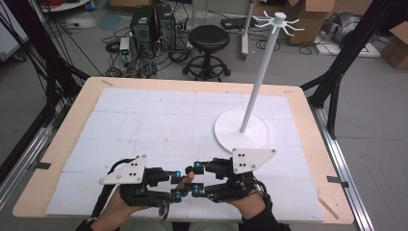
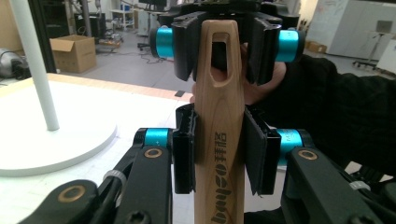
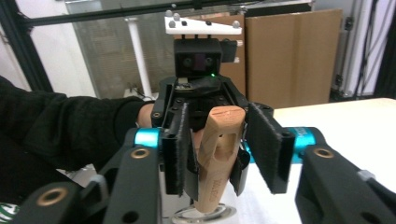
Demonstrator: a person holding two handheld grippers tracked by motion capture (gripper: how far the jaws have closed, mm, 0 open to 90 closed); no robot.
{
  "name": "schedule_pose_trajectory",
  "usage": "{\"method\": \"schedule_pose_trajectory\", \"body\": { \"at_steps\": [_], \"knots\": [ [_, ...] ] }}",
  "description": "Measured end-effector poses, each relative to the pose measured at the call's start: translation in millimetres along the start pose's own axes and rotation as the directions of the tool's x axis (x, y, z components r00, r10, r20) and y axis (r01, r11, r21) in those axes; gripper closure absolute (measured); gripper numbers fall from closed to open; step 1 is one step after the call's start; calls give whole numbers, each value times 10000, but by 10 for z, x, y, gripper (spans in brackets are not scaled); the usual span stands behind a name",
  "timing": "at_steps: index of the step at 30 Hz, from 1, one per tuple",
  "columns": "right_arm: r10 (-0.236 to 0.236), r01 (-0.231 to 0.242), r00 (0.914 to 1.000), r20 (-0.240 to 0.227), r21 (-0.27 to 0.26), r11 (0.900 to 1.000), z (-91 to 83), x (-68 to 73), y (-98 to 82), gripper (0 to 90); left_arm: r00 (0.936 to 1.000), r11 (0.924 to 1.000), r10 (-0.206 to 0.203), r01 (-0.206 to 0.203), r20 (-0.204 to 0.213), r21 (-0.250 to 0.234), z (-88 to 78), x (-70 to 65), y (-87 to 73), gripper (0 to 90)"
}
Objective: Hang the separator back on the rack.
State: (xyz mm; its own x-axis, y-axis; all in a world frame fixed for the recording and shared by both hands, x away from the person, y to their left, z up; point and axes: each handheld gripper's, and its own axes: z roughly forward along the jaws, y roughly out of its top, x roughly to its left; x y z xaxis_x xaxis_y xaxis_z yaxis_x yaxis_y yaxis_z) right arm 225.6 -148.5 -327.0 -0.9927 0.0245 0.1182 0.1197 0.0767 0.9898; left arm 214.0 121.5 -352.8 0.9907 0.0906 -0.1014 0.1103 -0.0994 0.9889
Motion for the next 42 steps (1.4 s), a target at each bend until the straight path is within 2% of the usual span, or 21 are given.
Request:
{"method": "schedule_pose_trajectory", "body": {
  "at_steps": [6, 13, 18, 23, 25, 27, 30, 34, 40, 42],
  "knots": [
    [-21, 20, 9998, -181, -48, 10000, 14, -4, 1, 686, 9999, 10000, -15, 16, 127, -60, 5, -7, 0, 673],
    [67, -72, 9995, -300, -179, 9998, 10, 3, 3, 702, 9996, 9999, -26, 30, 283, -164, 10, -13, 1, 673],
    [323, -323, 9995, 71, -78, 9994, 20, 38, 24, 708, 9996, 9998, -82, 86, 266, -177, 2, -1, 0, 673],
    [321, -324, 9986, 432, 63, 9995, 50, 86, 90, 710, 9994, 9990, -212, 223, 281, -380, -12, 6, 8, 667],
    [311, -323, 9976, 617, 180, 9993, 76, 117, 134, 710, 9997, 9995, -212, 214, 90, -234, -8, 2, 4, 631],
    [262, -286, 9962, 831, 277, 9992, 95, 148, 187, 711, 9993, 9994, -352, 353, -87, 13, 5, 6, -5, 520],
    [158, -212, 9924, 1218, 439, 9988, 101, 189, 263, 711, 9991, 9993, -359, 361, -246, 76, 3, 8, -10, 463],
    [226, -304, 9850, 1713, 433, 9986, 66, 214, 341, 711, 9967, 9985, -420, 443, -689, 333, -2, 25, -30, 412],
    [264, -335, 9760, 2160, 293, 9990, 53, 262, 408, 710, 9932, 9968, -391, 465, -1093, 652, 20, 34, -87, 404],
    [190, -276, 9679, 2508, 311, 9991, 59, 285, 455, 710, 9915, 9967, -357, 445, -1250, 682, 31, 30, -100, 406]
  ]
}}
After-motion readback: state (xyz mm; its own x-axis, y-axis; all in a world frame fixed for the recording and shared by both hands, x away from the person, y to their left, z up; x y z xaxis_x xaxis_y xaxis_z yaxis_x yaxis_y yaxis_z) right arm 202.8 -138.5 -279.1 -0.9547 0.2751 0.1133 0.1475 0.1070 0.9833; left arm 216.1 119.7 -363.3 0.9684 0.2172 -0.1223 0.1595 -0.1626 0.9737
